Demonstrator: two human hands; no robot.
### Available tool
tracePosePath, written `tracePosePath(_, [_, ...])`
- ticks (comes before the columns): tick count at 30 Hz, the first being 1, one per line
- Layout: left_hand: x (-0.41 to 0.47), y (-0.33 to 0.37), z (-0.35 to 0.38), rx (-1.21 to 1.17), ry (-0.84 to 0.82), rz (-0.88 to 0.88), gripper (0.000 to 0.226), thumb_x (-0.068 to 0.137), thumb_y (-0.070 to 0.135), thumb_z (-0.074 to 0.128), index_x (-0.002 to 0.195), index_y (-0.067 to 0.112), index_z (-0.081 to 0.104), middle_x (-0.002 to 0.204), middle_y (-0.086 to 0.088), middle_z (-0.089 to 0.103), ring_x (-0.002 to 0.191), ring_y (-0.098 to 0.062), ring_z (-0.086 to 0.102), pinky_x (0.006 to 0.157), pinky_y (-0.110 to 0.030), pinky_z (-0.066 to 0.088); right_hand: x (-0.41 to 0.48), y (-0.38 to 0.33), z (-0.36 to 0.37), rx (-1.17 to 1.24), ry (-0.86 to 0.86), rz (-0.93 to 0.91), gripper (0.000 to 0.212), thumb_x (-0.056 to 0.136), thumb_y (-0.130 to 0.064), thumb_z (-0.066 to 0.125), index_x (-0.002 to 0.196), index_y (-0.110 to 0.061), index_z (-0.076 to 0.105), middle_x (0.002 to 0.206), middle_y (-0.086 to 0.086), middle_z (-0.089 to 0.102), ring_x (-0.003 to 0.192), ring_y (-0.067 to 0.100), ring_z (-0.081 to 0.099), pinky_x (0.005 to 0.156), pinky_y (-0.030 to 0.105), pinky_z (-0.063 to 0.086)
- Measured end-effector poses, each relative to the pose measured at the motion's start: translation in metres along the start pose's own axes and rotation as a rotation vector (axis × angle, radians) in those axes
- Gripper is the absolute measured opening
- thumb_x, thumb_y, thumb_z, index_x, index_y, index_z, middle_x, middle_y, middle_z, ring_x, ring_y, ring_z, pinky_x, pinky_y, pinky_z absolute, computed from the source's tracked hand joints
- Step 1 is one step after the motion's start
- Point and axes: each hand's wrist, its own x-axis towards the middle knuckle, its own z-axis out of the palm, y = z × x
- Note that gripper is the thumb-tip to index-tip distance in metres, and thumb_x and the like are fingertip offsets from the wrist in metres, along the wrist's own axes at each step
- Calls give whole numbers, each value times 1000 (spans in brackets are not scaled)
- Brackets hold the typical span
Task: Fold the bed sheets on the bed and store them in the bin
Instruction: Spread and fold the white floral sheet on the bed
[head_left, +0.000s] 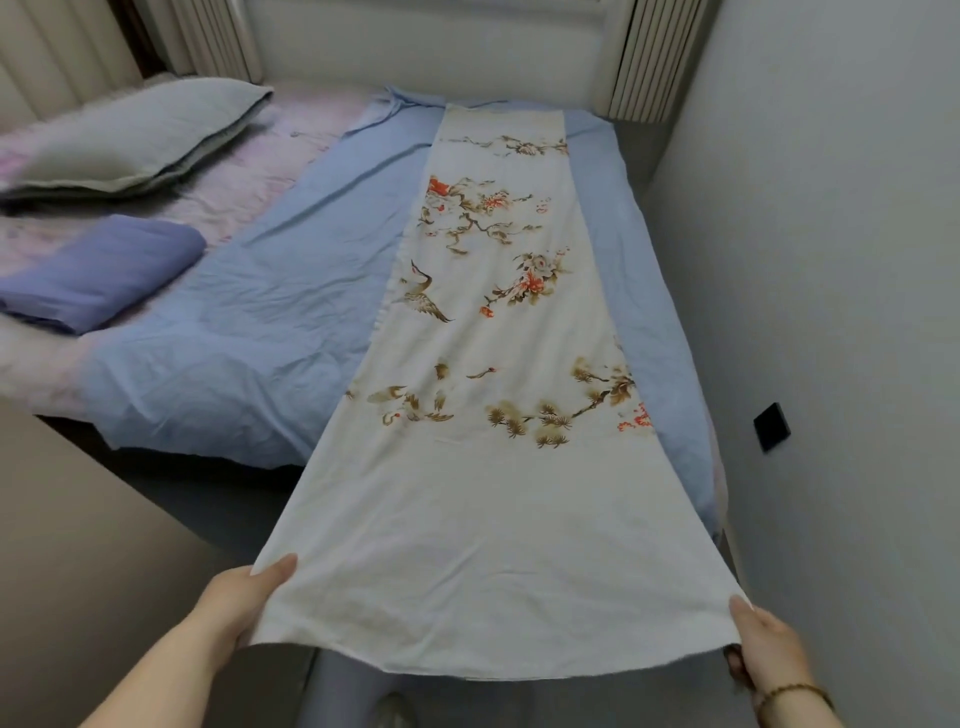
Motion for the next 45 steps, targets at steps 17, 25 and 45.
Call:
tracePosePath(17, [-2,22,5,-45,4,38,28,94,19,52,100,-7,61,77,-14,63,70,-28,56,62,-33,42,0,-43,-26,122,-25,20,27,97,-23,44,111,-2,54,81,11,53,64,25,46,59,29,38])
tracePosePath(25, [60,108,25,-359,-24,3,25,94,27,50,83,6,56,78,-12,58,69,-23,53,46,-27,52,52,-139,11,323,-74,-49,23,97,-23,43,78,-13,48,76,6,47,66,16,45,76,33,42])
tracePosePath(45, [308,253,125,326,233,169,30,99,15,36,103,-2,59,103,-16,57,110,-30,51,78,-29,32,219,-275,244,-345,-167,-313,40,96,-12,44,135,-5,43,144,12,39,134,29,33,110,37,23])
